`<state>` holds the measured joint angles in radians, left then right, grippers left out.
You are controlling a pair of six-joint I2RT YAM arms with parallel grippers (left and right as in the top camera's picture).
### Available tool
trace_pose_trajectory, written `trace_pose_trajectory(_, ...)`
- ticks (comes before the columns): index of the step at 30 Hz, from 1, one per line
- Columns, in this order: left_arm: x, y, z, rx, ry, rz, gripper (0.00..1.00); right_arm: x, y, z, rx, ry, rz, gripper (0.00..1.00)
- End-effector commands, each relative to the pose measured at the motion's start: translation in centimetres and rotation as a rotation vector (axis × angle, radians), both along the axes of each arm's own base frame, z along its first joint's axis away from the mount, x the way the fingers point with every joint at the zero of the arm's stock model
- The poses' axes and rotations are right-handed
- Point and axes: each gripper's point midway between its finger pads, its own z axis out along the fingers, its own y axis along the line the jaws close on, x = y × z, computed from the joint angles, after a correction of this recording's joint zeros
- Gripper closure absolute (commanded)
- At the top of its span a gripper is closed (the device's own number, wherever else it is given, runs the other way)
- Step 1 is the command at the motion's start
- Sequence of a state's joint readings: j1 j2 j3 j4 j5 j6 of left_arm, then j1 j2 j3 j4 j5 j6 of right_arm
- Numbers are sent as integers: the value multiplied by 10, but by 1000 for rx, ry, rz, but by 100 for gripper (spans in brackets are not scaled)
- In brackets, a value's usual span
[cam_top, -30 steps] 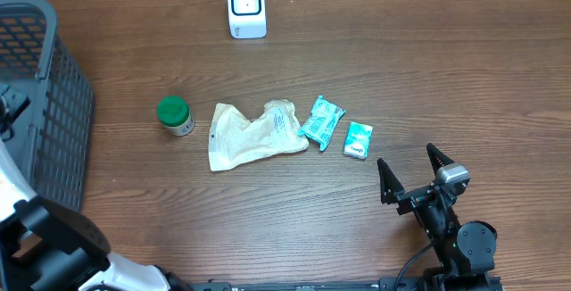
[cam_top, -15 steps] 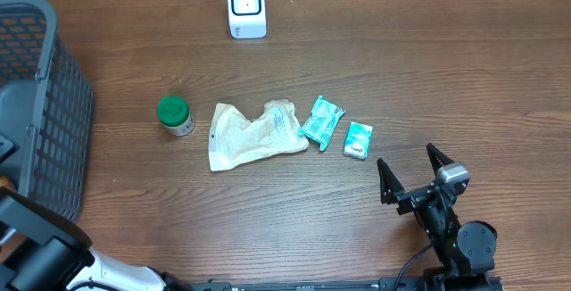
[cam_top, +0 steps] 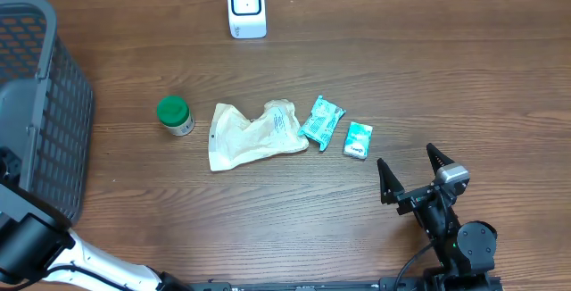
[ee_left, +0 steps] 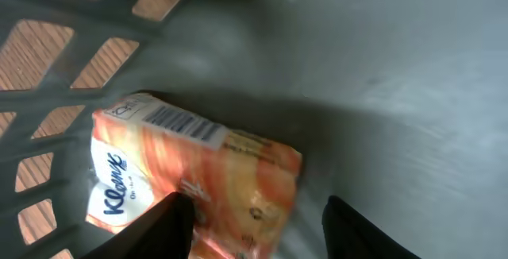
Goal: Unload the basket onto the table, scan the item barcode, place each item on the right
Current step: 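Reach the left gripper into the basket and grasp the orange Kleenex pack, then carry the orange Kleenex pack past the scanner and release it on the table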
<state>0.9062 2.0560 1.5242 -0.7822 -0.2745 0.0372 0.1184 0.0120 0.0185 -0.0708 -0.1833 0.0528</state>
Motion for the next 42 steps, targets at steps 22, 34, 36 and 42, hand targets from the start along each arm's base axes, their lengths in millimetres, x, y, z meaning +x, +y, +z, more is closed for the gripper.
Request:
trace_pose_trajectory(22, 54, -14, 35, -185, -288, 68, 96, 0, 0, -2, 3, -3, 2, 0)
trace_pose_trajectory(34, 144, -103, 302, -93, -923, -269, 96, 0, 0, -2, 3, -3, 2, 0)
trace_pose_trajectory(36, 146, -137, 336, -59, -971, -353, 96, 0, 0, -2, 3, -3, 2, 0)
trace_pose_trajectory(42, 156, -273, 361, -140, -940, -704, 96, 0, 0, -2, 3, -3, 2, 0)
